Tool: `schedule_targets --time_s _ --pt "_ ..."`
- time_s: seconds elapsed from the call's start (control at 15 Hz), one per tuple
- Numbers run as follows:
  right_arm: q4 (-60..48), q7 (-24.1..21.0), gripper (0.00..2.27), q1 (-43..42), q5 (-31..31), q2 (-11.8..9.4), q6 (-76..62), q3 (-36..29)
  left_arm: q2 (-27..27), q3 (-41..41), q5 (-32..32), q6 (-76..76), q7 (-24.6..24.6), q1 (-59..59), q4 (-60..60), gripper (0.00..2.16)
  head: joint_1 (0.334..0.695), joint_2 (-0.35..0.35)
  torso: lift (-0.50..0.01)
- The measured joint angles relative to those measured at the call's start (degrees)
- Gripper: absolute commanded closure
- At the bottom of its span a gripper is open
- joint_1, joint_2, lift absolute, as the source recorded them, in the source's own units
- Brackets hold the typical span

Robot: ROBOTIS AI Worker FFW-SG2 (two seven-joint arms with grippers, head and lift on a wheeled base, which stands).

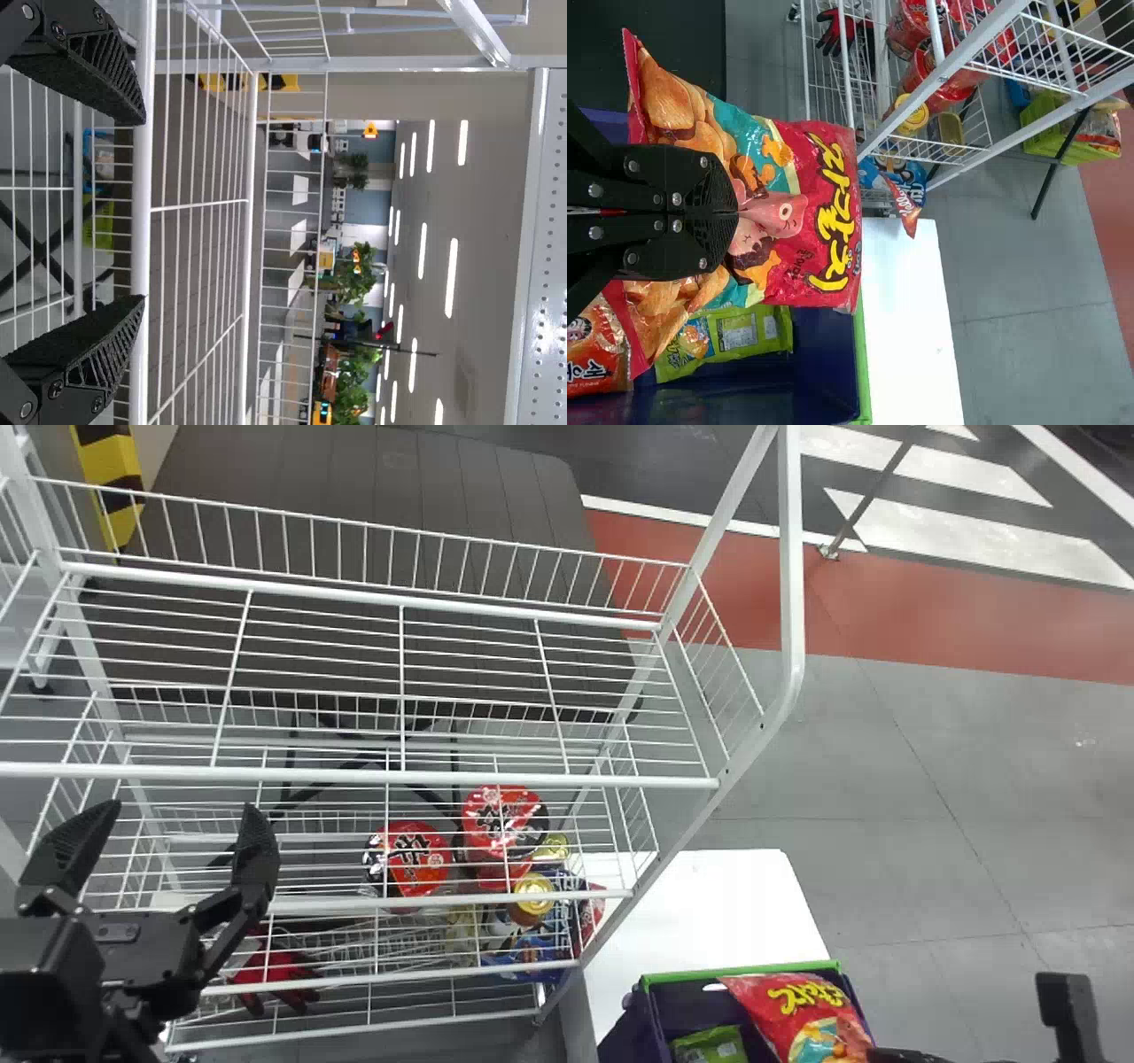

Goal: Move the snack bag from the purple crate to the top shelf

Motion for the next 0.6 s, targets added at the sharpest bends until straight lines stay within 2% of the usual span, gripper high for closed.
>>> schedule_targets --time_s 0.6 --pt "0.41 0.00 1.65 -0.74 0.30 -0.01 -0.50 0.09 0.00 -0.08 0.09 0.59 0.03 -0.30 0.05 0.10 0.695 -0.350 -0.010"
